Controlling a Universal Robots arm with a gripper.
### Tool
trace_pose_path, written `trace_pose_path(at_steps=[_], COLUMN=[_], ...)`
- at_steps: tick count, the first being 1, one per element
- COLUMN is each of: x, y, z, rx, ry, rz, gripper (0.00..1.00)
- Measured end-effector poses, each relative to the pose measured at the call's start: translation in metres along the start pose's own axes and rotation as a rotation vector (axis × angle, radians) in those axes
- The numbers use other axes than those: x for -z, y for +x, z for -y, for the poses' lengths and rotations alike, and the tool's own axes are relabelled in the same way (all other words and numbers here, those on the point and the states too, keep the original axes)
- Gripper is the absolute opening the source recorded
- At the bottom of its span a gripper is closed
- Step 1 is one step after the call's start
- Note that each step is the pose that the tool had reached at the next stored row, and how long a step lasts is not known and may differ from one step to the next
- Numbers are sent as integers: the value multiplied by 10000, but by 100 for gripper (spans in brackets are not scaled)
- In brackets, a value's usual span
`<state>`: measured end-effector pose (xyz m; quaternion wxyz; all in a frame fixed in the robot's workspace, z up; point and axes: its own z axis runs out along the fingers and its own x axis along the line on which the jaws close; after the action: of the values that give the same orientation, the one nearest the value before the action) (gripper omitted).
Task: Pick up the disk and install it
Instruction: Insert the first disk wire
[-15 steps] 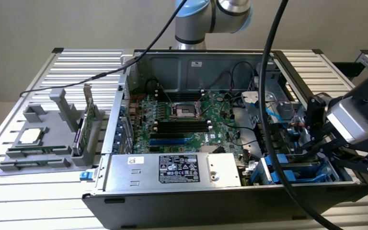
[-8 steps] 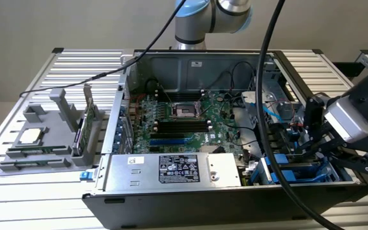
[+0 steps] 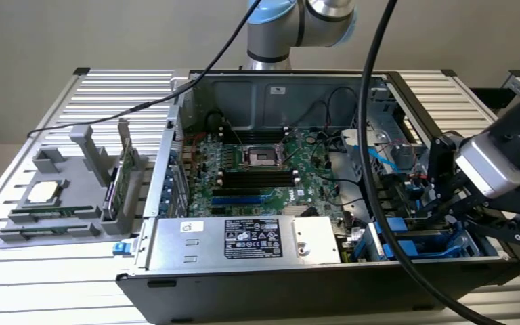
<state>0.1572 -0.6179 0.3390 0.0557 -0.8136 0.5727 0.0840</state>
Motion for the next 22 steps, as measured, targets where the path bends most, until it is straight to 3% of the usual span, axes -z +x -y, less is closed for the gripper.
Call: trace_pose_path(at_steps=[7,14,18,22], x=[20,22,22,51], y=[-10,-10,-10,-16], z=[2,1,1,2], rx=[-110,-350,-497,-628], ry=[-28,-108,-166,-169], rz=[-96,-231,-364,-426], gripper=[18,18,18,18])
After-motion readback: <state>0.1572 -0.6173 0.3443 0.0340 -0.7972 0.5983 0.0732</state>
